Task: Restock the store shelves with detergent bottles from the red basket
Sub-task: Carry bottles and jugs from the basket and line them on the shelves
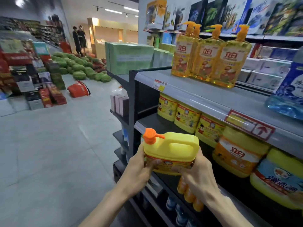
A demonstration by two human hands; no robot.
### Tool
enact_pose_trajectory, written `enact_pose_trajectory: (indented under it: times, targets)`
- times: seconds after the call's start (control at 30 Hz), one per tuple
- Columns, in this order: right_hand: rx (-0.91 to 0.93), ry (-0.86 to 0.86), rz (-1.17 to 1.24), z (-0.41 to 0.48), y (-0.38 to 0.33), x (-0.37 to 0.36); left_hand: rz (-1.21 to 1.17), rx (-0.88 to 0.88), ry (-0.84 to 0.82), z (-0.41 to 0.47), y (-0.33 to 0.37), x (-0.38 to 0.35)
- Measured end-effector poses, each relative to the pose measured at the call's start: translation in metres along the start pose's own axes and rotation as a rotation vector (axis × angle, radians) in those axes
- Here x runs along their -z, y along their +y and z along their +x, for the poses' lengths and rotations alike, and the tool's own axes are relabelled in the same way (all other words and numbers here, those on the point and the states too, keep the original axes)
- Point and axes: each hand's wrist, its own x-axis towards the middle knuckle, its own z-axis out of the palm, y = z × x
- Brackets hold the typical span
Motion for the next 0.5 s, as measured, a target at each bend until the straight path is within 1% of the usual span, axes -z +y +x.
enact_pose_trajectory:
  times: [0.1,0.2,0.23,0.33,0.37,0.43,0.5]
  targets:
    - [0.024,0.068,0.011,0.034,0.015,-0.018,-0.013,-0.029,-0.011,0.04,-0.014,0.007]
    - [-0.033,0.14,0.046,0.07,0.028,-0.038,-0.015,-0.026,-0.01,0.08,-0.026,0.018]
    - [-0.047,0.147,0.061,0.079,0.031,-0.046,-0.012,-0.026,-0.006,0.093,-0.031,0.023]
    - [-0.089,0.09,0.086,0.109,0.046,-0.074,0.007,-0.051,0.016,0.134,-0.05,0.037]
    - [-0.13,0.1,0.104,0.119,0.052,-0.081,0.004,-0.058,0.025,0.146,-0.055,0.039]
    - [-0.227,0.194,0.144,0.141,0.057,-0.094,-0.008,-0.069,0.021,0.168,-0.065,0.043]
    - [-0.251,0.279,0.005,0.159,0.063,-0.103,-0.024,-0.08,0.001,0.185,-0.075,0.044]
